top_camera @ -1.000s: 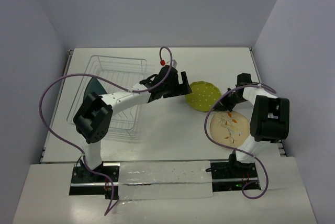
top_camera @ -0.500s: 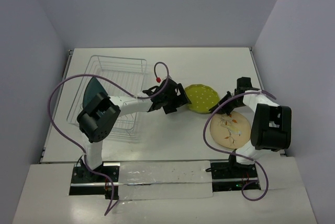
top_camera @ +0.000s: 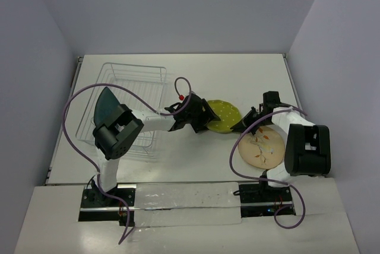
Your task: Load the plates into the dish rack
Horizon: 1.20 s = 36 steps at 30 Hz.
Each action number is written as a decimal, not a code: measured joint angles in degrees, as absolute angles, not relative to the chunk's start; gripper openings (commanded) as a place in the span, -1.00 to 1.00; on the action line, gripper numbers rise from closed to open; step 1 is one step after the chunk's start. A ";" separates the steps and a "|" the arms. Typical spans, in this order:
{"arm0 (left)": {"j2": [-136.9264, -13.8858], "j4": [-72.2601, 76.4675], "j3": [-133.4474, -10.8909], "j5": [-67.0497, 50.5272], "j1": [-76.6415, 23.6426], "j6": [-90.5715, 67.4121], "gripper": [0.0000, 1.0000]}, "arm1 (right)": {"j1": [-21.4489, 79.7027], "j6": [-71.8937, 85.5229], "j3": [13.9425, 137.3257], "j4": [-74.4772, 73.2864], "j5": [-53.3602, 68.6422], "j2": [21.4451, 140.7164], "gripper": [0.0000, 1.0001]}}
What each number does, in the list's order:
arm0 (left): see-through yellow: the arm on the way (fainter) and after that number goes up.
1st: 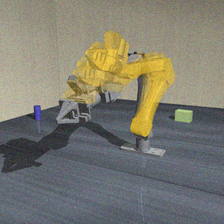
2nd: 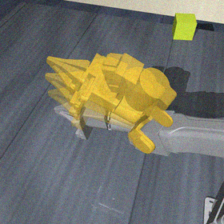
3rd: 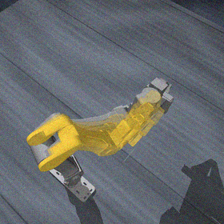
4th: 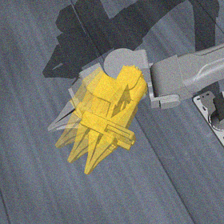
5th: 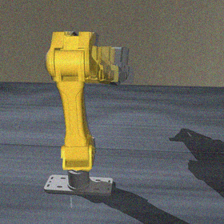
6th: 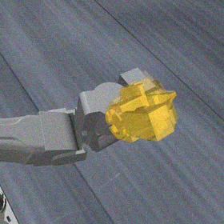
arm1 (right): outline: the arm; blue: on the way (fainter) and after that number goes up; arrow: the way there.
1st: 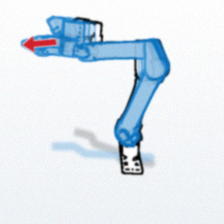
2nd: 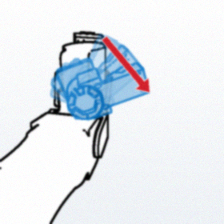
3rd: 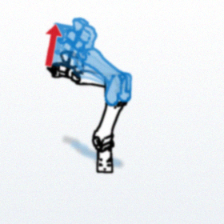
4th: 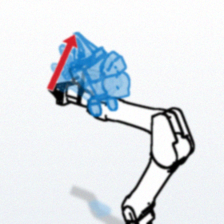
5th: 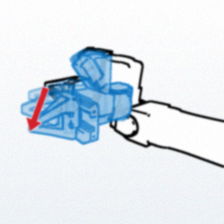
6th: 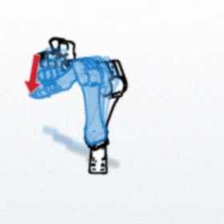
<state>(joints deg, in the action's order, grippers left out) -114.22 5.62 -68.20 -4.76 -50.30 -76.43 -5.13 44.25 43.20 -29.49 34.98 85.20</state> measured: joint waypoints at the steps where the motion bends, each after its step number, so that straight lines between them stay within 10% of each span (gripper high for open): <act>1: -114.37 5.89 -68.11 -4.93 -50.30 -76.82 0.27 | -5.07 44.24 42.94 -29.43 35.09 84.97 -1.00; 10: -113.82 8.07 -67.64 -4.47 -50.12 -80.06 -0.99 | -5.63 45.59 40.38 -28.80 35.01 83.66 -1.00; 17: -113.22 7.54 -67.67 -3.97 -50.27 -79.85 -1.00 | -5.23 44.32 40.40 -29.32 34.33 82.42 -0.97; 27: -110.38 3.49 -69.88 2.74 -51.64 -65.37 -1.00 | -3.19 38.06 44.08 -32.30 33.92 77.22 0.21; 36: -104.70 -3.81 -70.76 10.42 -51.70 -48.51 -1.00 | -2.87 35.19 47.22 -32.40 32.16 67.71 0.28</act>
